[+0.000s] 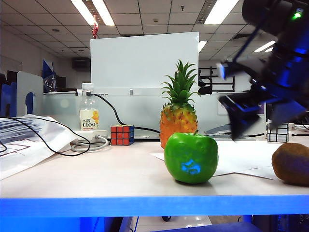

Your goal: Arrange all the fruits from large to small from left to right in a row.

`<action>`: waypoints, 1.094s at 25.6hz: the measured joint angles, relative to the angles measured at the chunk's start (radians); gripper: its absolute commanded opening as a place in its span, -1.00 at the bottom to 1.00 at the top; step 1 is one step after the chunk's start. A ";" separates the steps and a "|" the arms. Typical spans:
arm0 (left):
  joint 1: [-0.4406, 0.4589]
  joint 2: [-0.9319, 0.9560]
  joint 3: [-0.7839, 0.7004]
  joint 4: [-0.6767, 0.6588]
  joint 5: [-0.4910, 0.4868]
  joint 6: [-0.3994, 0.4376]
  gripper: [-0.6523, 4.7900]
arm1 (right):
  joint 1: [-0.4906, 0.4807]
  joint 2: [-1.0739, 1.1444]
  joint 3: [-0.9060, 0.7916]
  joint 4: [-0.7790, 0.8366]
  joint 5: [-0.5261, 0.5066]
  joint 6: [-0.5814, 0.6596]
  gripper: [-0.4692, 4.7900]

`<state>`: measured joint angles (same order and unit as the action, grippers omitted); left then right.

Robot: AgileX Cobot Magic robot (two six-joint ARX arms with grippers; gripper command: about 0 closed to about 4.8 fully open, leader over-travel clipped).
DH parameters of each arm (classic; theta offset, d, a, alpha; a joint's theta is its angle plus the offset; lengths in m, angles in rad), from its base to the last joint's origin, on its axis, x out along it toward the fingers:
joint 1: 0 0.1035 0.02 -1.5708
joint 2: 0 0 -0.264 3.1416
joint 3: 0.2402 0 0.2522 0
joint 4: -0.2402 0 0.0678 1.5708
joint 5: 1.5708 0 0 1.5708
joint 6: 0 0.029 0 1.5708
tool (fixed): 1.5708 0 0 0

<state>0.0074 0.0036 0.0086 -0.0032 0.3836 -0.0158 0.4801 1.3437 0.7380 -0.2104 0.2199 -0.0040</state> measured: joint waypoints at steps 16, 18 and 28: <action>0.000 0.000 0.000 0.000 0.001 0.000 -0.78 | -0.026 0.294 0.322 0.565 -0.294 -0.168 1.00; 0.000 0.000 0.000 0.000 0.001 0.000 -0.78 | -0.026 0.306 0.339 0.566 -0.272 -0.183 1.00; 0.000 0.000 0.000 0.000 0.001 0.000 -0.78 | -0.048 0.423 0.457 0.591 -0.189 -0.237 1.00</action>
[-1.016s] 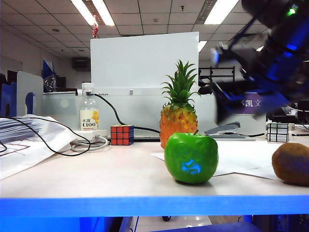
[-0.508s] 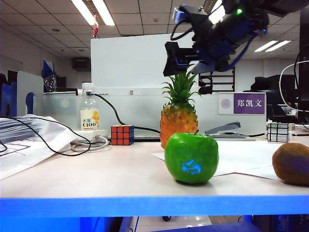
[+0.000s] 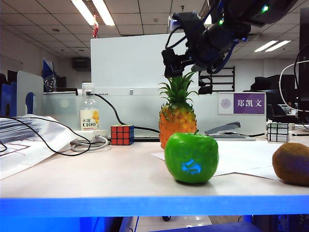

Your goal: Arrange all the fruits from large to small from left to right in a row.

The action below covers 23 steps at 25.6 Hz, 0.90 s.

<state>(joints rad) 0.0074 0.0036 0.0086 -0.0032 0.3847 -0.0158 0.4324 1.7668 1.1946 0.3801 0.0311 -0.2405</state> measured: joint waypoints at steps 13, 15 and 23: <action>0.000 0.000 0.000 -0.001 0.000 0.000 -0.78 | -0.029 0.072 0.017 0.069 0.037 0.024 -0.01; 0.000 0.000 0.000 0.000 0.000 0.000 -0.78 | -0.030 0.080 0.016 0.072 0.040 0.028 -0.38; 0.000 0.000 0.000 0.000 0.000 0.000 -0.78 | -0.028 0.080 0.017 0.099 0.019 0.035 -0.84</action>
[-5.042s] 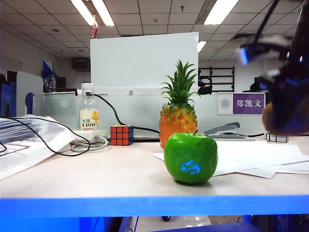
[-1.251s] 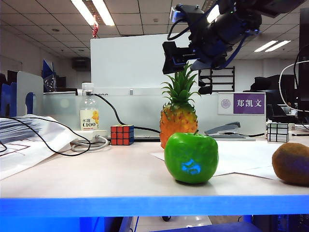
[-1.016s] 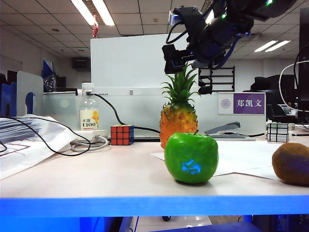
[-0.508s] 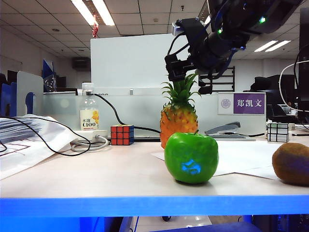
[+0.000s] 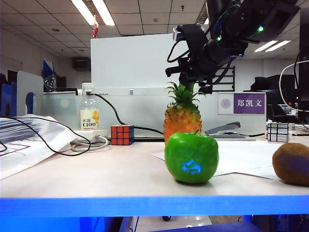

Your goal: Arrange all the fruits from large to small from left to right in a row.

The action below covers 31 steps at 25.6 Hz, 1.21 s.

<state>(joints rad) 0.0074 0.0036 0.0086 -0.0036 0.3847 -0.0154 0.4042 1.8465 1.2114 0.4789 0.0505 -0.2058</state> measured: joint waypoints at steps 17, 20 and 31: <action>0.000 0.000 0.000 -0.011 -0.005 0.019 -0.78 | 0.006 -0.008 0.008 -0.006 -0.409 0.144 -0.84; 0.000 0.000 0.000 -0.012 -0.006 0.019 -0.78 | 0.029 -0.033 0.009 -0.021 -0.502 0.183 -0.84; 0.000 0.000 0.000 -0.016 -0.006 0.019 -0.78 | 0.252 -0.188 0.016 -0.474 -0.550 -0.042 -0.84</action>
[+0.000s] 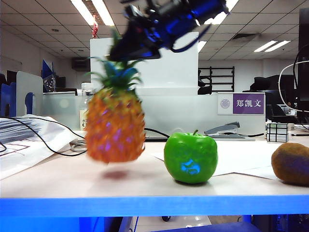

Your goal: Arrange all the fruits from large to small from left to right in a row.

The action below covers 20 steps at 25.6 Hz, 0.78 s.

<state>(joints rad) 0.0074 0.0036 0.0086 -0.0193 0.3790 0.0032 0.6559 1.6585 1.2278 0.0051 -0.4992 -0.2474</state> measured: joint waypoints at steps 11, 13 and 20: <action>0.000 0.000 0.000 0.000 0.000 0.000 -0.78 | 0.216 -0.007 0.001 -0.075 0.194 -0.156 -0.84; 0.000 0.000 0.000 0.000 0.000 0.000 -0.78 | 0.221 -0.007 0.001 -0.071 0.241 -0.162 -0.84; 0.000 0.000 0.000 0.000 0.000 0.000 -0.78 | 0.216 -0.003 0.000 -0.022 0.328 -0.163 -0.84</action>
<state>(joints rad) 0.0074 0.0036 0.0086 -0.0196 0.3794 0.0032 0.8715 1.6554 1.2274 -0.0166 -0.1715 -0.4099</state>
